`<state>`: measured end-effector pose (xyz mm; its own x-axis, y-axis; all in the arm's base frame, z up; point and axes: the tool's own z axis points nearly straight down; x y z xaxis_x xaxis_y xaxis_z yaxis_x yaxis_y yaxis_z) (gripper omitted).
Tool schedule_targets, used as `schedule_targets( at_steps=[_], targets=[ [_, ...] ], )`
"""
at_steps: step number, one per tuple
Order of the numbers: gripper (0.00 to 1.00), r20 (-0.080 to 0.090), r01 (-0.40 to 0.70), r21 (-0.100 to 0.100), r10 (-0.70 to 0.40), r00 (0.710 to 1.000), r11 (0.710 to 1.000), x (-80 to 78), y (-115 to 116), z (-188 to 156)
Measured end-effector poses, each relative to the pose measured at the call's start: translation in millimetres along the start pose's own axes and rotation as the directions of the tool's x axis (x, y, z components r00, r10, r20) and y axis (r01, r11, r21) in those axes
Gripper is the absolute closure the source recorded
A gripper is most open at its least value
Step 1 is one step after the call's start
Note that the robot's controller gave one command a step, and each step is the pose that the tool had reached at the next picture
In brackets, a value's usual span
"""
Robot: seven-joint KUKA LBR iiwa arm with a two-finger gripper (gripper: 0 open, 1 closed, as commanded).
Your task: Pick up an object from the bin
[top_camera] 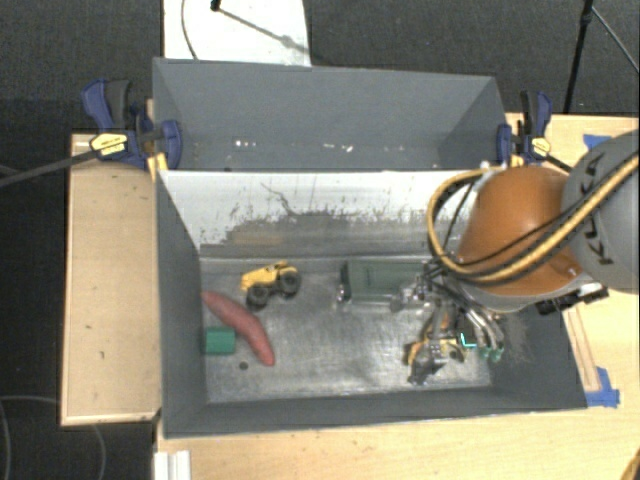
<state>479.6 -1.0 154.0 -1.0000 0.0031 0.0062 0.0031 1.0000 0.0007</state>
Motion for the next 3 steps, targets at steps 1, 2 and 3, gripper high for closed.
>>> schedule_targets(
  at_steps=[1, 2, 3],
  targets=[
    [0.0, 0.008, 0.0, 0.0, 0.0, 1.0, 1.0, -1.9, 0, -4],
    [0.0, 0.021, 0.021, -0.002, -0.021, 1.0, 1.0, -4.4, -14, 14],
    [1.0, 0.016, 0.086, 0.003, -0.086, 0.996, 0.996, -14.7, -47, 81]
  ],
)
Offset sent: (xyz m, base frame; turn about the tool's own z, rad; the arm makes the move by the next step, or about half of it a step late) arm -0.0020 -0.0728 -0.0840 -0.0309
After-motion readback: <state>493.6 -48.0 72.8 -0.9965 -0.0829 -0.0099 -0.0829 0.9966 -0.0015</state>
